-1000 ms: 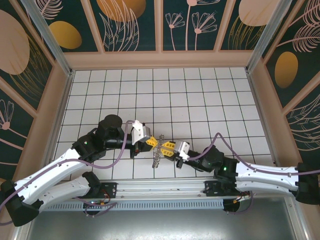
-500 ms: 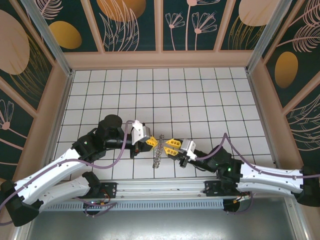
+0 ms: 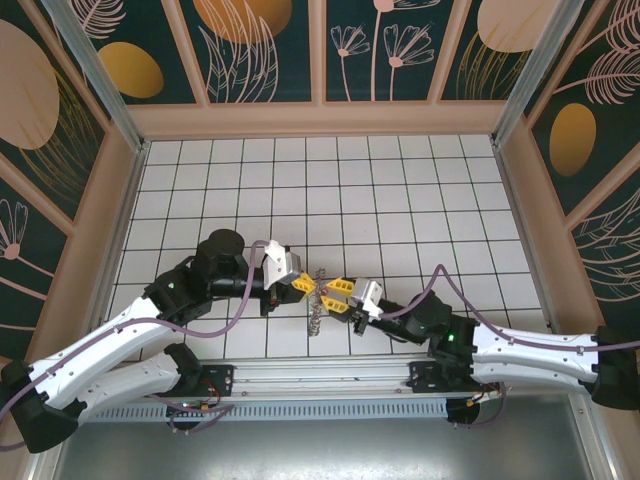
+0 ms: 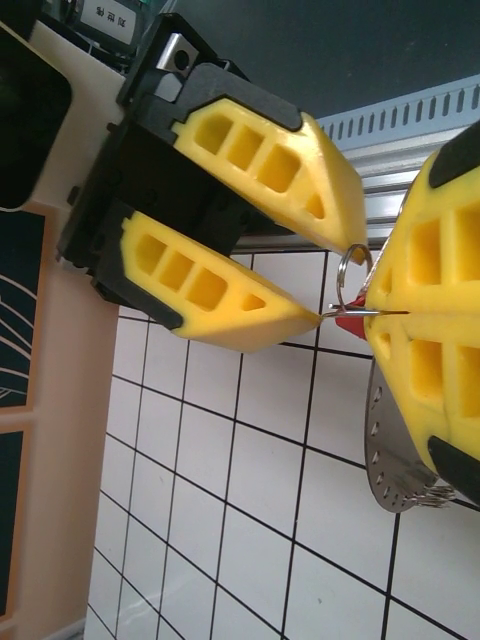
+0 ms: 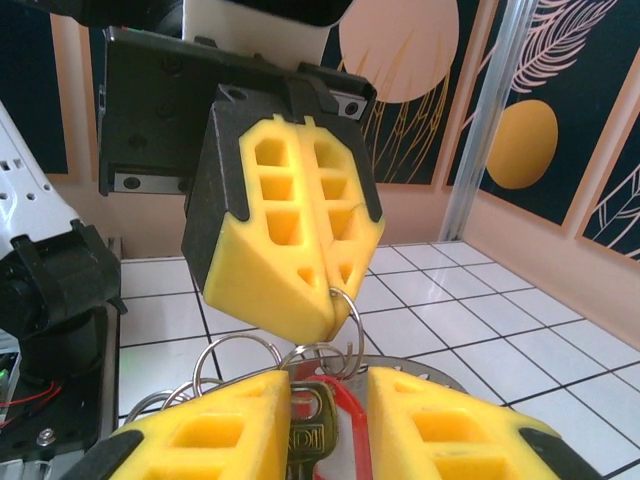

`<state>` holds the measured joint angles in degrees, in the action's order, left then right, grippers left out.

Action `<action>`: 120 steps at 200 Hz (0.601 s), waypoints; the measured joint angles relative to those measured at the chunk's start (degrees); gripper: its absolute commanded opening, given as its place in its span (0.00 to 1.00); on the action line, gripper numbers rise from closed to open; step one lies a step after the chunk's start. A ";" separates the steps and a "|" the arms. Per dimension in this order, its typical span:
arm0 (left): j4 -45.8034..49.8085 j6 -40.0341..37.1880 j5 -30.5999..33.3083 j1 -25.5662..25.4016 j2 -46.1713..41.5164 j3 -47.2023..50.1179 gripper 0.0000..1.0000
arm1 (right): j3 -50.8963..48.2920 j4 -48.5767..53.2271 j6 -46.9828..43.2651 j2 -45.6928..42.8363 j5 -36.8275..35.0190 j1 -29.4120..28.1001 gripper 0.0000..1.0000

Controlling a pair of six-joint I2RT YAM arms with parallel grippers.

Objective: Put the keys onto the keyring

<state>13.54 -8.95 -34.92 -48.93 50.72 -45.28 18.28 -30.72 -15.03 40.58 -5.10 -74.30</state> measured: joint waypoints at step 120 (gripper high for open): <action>0.00 -0.04 -1.38 0.02 0.00 0.00 0.00 | 0.11 -1.22 0.59 1.25 1.44 2.23 0.22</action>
<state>13.54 -8.99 -36.29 -48.90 50.72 -45.28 18.39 -31.94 -14.44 41.82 -3.66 -72.07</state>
